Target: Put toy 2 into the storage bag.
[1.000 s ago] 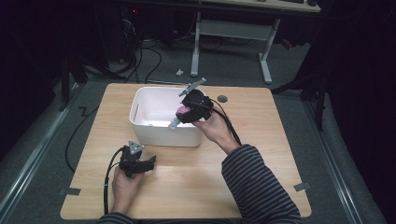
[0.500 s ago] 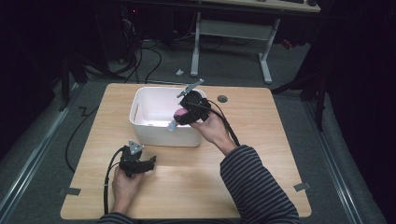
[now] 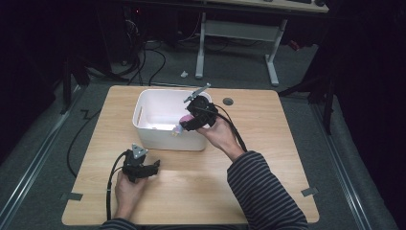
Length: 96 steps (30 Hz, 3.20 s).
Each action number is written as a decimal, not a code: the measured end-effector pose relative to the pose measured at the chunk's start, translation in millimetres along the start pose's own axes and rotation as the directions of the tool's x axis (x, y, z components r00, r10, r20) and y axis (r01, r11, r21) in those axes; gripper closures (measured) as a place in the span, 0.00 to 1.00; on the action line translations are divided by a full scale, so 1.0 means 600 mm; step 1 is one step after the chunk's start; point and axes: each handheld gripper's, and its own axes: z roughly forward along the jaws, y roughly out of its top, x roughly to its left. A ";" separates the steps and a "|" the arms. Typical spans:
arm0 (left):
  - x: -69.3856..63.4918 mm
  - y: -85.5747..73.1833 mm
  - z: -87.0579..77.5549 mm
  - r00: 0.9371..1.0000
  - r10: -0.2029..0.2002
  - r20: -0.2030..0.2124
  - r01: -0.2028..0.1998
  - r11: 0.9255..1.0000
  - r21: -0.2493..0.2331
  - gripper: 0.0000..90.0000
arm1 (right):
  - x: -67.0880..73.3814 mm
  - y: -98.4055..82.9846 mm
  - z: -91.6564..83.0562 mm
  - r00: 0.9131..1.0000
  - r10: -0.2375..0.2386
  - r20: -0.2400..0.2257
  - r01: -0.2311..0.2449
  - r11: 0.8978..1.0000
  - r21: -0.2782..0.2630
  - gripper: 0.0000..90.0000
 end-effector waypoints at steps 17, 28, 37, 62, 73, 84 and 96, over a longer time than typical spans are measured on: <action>-0.001 0.000 0.000 1.000 0.001 -0.001 -0.001 1.000 0.000 0.28 | -0.030 -0.064 -0.070 0.996 0.058 0.068 -0.051 0.994 -0.101 0.43; 0.000 0.000 0.000 1.000 0.002 -0.001 -0.002 1.000 0.001 0.28 | -0.055 -0.152 -0.113 0.985 0.126 0.119 -0.108 0.984 -0.142 0.44; -0.001 0.000 0.000 1.000 0.002 -0.002 -0.002 1.000 0.001 0.28 | -0.078 -0.235 -0.136 0.965 0.199 0.171 -0.173 0.972 -0.158 0.44; -0.001 0.000 0.000 1.000 0.002 -0.003 -0.002 1.000 0.001 0.28 | -0.098 -0.389 -0.127 0.906 0.371 0.202 -0.335 0.922 -0.193 0.45; -0.001 0.000 0.000 1.000 0.002 -0.003 -0.002 1.000 0.001 0.28 | -0.094 -0.428 -0.092 0.888 0.404 0.220 -0.365 0.910 -0.197 0.45; -0.001 0.000 0.000 1.000 0.002 -0.003 -0.002 1.000 0.001 0.28 | -0.093 -0.455 -0.051 0.868 0.424 0.260 -0.392 0.905 -0.168 0.44; -0.001 0.000 0.000 1.000 0.002 -0.003 -0.002 1.000 0.001 0.28 | -0.090 -0.467 -0.021 0.867 0.408 0.286 -0.381 0.913 -0.145 0.42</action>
